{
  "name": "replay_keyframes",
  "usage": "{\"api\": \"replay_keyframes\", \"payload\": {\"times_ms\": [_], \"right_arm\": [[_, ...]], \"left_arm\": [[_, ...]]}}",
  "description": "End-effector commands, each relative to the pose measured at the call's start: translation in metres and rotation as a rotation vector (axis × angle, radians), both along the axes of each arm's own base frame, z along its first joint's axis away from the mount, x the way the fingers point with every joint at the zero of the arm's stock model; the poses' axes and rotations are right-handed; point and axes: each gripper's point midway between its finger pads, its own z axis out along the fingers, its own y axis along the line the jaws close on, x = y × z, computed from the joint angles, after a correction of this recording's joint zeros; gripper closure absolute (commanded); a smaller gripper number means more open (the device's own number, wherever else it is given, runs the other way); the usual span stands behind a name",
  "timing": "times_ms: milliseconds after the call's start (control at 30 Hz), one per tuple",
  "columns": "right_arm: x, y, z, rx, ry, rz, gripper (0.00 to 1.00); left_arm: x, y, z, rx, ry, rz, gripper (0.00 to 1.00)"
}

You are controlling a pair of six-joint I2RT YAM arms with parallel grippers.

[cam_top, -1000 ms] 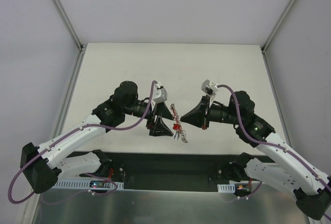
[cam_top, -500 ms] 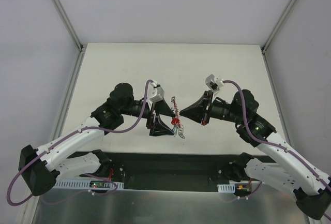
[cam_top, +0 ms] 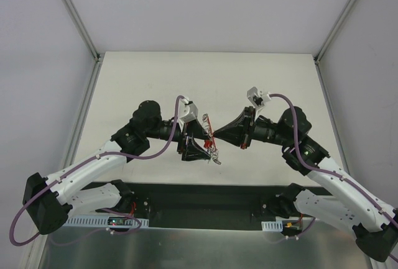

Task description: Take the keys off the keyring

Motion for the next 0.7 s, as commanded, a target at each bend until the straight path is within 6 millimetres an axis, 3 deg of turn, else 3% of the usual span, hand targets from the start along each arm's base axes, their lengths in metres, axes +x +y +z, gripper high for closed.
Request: {"api": "replay_keyframes", "payload": {"times_ms": [0, 467, 600, 667], "right_arm": [[-0.008, 0.002, 0.024, 0.080, -0.061, 0.040, 0.99], [-0.008, 0.002, 0.011, 0.051, -0.047, 0.039, 0.99], [-0.007, 0.002, 0.010, 0.044, -0.048, 0.032, 0.99], [-0.006, 0.002, 0.010, 0.044, -0.048, 0.029, 0.99]], "left_arm": [[-0.001, -0.002, 0.014, -0.066, -0.049, 0.005, 0.29], [-0.014, 0.007, 0.019, -0.085, -0.059, -0.024, 0.76], [-0.019, 0.009, 0.021, -0.087, -0.057, -0.044, 0.98], [-0.020, 0.009, 0.019, -0.082, -0.050, -0.044, 1.00]]}}
